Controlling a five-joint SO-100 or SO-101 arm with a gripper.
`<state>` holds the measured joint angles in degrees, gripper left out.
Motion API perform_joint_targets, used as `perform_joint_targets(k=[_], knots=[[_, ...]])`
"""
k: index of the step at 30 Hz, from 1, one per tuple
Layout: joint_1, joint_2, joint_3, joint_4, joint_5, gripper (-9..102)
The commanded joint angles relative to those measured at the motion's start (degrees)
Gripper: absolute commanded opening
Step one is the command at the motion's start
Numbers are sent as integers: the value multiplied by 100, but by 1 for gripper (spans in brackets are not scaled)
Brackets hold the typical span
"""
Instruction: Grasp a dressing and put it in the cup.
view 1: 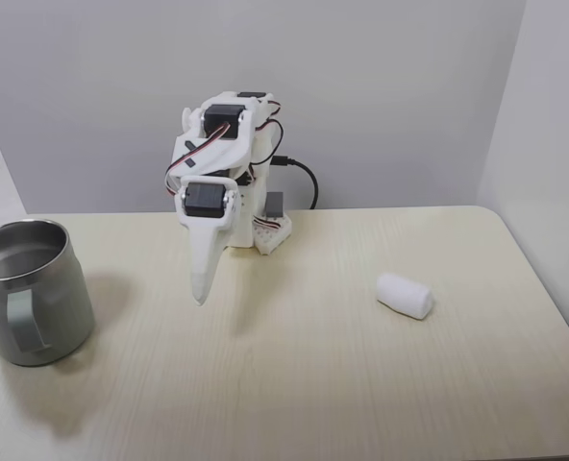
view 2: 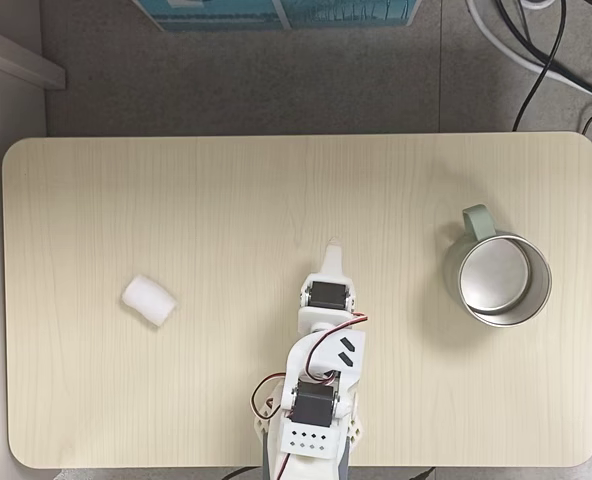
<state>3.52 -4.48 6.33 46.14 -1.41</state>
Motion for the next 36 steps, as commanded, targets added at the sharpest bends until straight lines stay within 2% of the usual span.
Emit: perform_joint_targets(k=[1, 24, 32, 36], knots=[[-246, -44, 70, 18, 70, 0], [-352, -44, 176, 35, -193, 0], [-519, -9, 2030, 1195, -413, 1], [-1002, 1037, 3437, 1644, -606, 1]])
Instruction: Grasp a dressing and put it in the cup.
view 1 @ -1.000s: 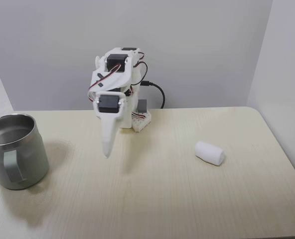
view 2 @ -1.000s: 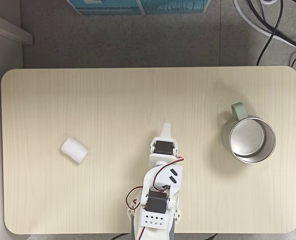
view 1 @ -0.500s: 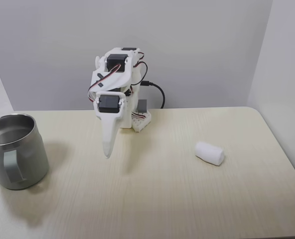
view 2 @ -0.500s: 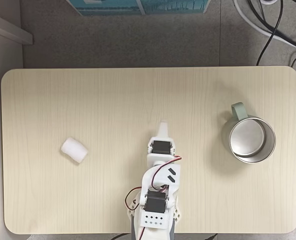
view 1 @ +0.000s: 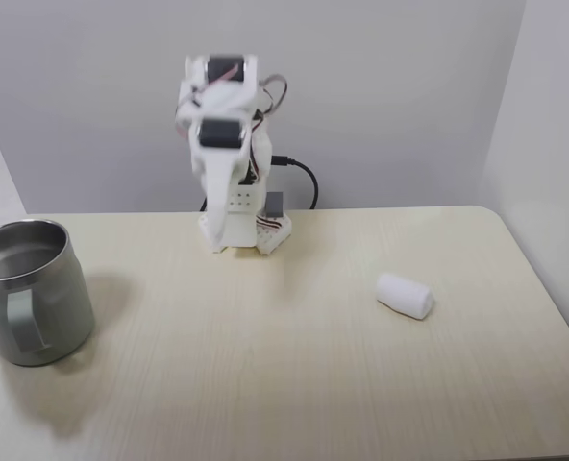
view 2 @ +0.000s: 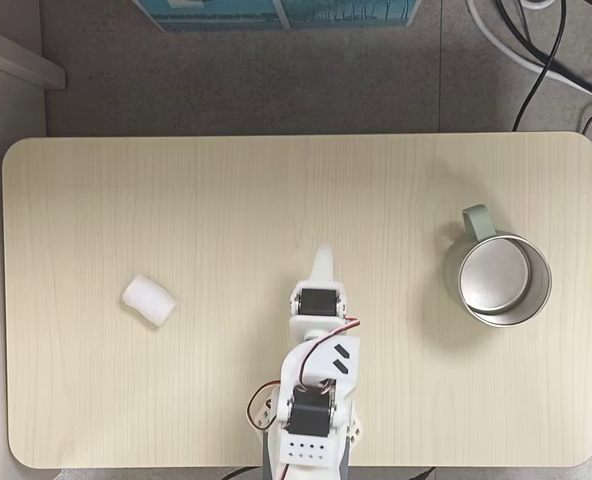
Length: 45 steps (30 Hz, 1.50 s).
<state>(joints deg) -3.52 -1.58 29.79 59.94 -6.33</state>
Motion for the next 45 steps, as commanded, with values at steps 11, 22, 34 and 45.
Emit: perform_joint_targets(k=[11, 22, 34, 45], knots=[[-1802, 3639, 4236, 1397, -1740, 7], [-3472, 5590, 5669, 3208, -4711, 22], [-4834, 7594, 6275, 3964, -6003, 29], [-4966, 9563, 6029, 2874, -5977, 31]])
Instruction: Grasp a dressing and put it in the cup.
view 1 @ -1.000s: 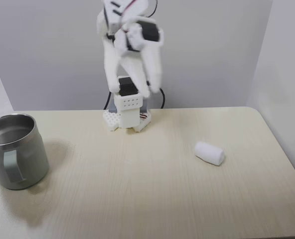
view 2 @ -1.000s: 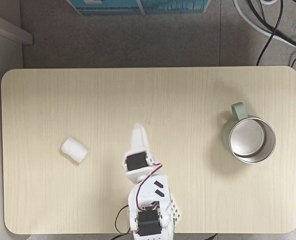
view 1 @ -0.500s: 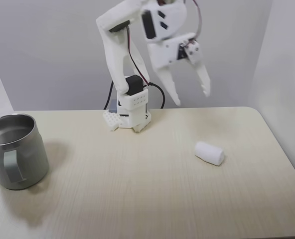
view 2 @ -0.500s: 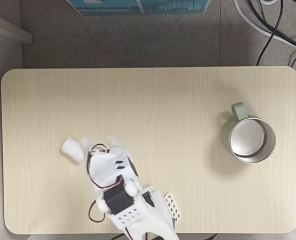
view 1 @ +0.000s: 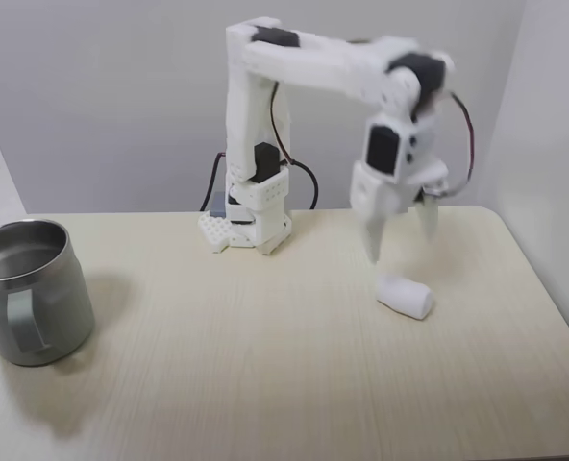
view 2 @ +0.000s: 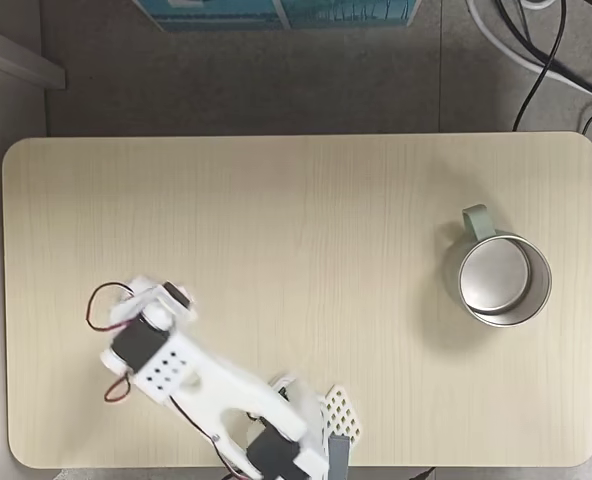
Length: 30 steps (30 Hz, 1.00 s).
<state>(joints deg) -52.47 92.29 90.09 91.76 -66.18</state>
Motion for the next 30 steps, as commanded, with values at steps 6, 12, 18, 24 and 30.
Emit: perform_joint_targets(k=[6, 12, 18, 24, 30], knots=[[-176, 1037, -360, -1055, 141, 31], [-290, 1424, -782, -1723, 255, 31], [-299, 1740, -835, -2021, 316, 29], [-316, 1714, -835, -2171, 563, 3], [-352, 1459, -826, -2171, 765, 0]])
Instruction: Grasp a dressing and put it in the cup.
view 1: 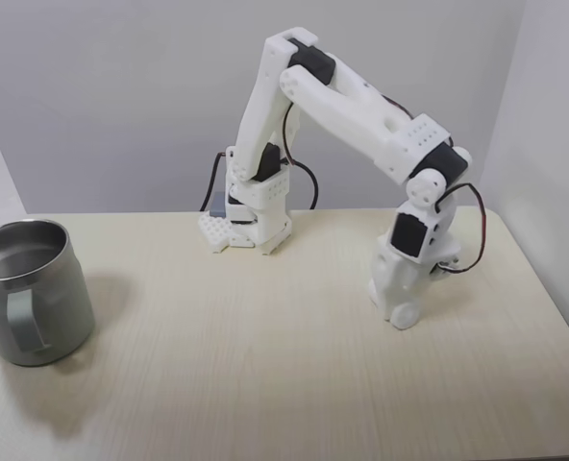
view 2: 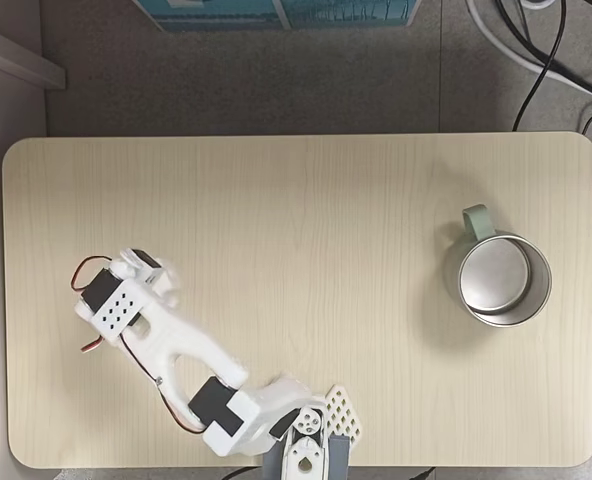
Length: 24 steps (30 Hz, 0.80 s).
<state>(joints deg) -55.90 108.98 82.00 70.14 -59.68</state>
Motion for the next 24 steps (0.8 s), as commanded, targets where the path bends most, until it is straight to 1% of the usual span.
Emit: perform_joint_targets(k=[1, 6, 10, 15, 20, 24], knots=[[-18, -334, -18, 18, 158, 0], [-53, -1521, 9, 360, 510, 0], [-35, -2742, 158, 844, 817, 0], [132, -3718, 1046, 1854, 1090, 0], [659, -4052, 1978, 2558, 1318, 0], [1529, -4069, 2294, 2760, 1775, 0]])
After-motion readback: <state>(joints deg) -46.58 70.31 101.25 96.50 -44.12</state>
